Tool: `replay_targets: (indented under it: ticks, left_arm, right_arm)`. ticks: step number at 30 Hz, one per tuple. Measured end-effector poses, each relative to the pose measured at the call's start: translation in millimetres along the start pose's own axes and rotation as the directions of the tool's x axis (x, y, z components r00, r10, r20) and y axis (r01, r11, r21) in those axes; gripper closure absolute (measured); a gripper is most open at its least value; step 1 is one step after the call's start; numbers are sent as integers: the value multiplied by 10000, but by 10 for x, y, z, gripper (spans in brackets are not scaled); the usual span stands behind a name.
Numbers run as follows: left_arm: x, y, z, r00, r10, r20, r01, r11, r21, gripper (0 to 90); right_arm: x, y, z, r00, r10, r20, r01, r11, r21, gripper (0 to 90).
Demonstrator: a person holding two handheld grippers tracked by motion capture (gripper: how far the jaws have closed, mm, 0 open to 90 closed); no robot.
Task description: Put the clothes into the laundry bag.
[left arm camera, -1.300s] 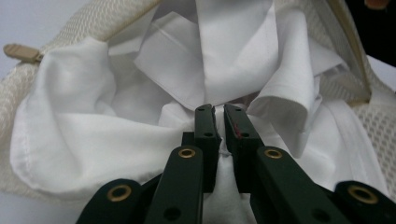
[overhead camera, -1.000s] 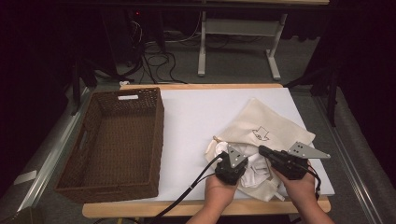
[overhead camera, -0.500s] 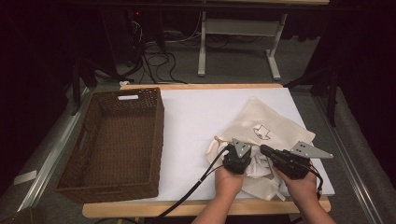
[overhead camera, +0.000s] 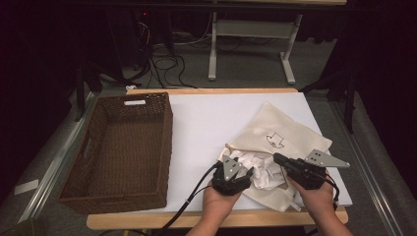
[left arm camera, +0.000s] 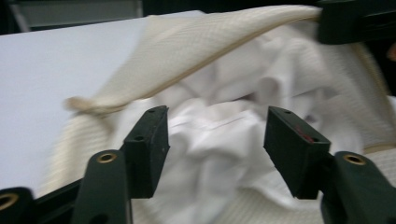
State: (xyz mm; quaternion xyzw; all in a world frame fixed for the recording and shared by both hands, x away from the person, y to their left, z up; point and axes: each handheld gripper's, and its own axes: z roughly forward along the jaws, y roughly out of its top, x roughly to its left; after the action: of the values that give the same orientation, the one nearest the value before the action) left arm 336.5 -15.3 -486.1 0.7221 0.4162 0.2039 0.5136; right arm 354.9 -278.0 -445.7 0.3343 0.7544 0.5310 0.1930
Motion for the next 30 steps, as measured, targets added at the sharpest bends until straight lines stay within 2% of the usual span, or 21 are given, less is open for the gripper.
replay_targets:
  ticks: [2,4,7,8,10,13,14,15,17,18,19,21,24,30]
  left_arm:
    - [99,-33,-25,9994,-180,-279,184,9997,139,342]
    - [162,-65,-5,9988,-325,-368,339,9987,369,315]
    - [183,-121,87,9984,-557,-121,566,9943,906,326]
    - [178,-144,139,9979,-654,-46,654,9893,1301,335]
    - [173,-174,211,9964,-850,48,828,9808,1765,351]
    - [166,-199,303,9955,-916,227,842,9710,2237,522]
    - [155,-200,320,9961,-849,242,771,9699,2310,614]
    - [136,-199,341,9971,-735,217,662,9687,2392,665]
    - [92,-193,368,9985,-555,21,535,9711,2327,788]
    - [82,-178,377,9979,-632,-171,654,9733,2202,831]
    - [80,-168,383,9971,-729,-194,754,9742,2127,865]
    - [65,-145,403,9970,-661,-411,729,9781,1949,882]
    - [30,-109,453,9975,-532,-459,608,9812,1834,885]
    - [-155,34,666,9992,-351,-184,374,9889,1438,887]
  right_arm:
    - [1,-2,2,10000,33,6,-33,10000,17,886]
    - [-3,-2,8,10000,-6,-7,6,10000,6,886]
    - [-2,-4,11,10000,25,-28,-25,10000,38,885]
    - [-3,-4,11,10000,27,-27,-26,10000,40,885]
    - [-6,-3,7,10000,25,-22,-25,10000,12,885]
    - [-11,-6,4,10000,30,-19,-30,10000,20,886]
    - [-11,-6,6,10000,18,-29,-18,10000,25,885]
    - [-10,-8,7,10000,26,-46,-26,10000,26,885]
    - [-10,-8,8,10000,-10,-50,10,10000,26,885]
    - [-11,-9,8,10000,12,-48,-12,10000,33,885]
    - [-11,-9,8,10000,30,-39,-30,10000,40,885]
    - [-11,-8,7,10000,9,-48,-9,10000,24,885]
    - [-9,-8,8,10000,-13,-41,13,10000,23,885]
    - [-19,-2,2,10000,9,-27,-9,10000,-20,886]
